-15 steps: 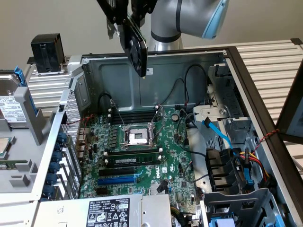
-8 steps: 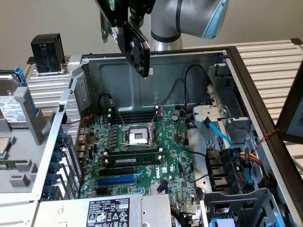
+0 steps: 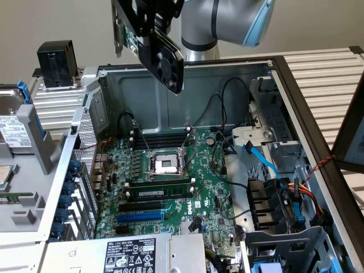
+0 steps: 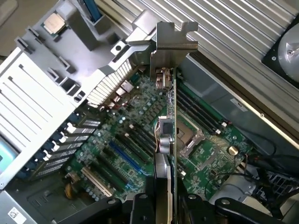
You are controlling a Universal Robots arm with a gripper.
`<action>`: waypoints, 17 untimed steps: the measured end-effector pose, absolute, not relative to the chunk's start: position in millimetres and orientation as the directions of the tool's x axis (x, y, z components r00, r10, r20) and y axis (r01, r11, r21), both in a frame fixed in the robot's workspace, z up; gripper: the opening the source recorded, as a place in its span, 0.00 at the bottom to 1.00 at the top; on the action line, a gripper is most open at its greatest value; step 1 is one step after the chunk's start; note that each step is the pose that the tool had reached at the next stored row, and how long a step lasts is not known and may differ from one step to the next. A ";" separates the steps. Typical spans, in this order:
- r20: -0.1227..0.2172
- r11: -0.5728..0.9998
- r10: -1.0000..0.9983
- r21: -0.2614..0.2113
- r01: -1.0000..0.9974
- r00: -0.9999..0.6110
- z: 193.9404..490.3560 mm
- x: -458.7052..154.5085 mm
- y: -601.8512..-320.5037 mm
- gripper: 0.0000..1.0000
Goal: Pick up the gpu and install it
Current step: 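Insert the gpu into the slot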
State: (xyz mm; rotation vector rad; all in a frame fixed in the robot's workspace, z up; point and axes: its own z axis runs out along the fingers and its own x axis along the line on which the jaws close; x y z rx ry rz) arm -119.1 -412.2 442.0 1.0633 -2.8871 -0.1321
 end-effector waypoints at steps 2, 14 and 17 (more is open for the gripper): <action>0.029 0.734 -0.677 0.102 -0.671 -0.736 441.2 -119.1 -412.2 0.28; 0.026 0.569 -0.821 0.098 -0.816 -0.570 438.4 -119.1 -412.2 0.28; 0.023 0.525 -0.851 0.096 -0.846 -0.525 438.3 -119.1 -412.2 0.28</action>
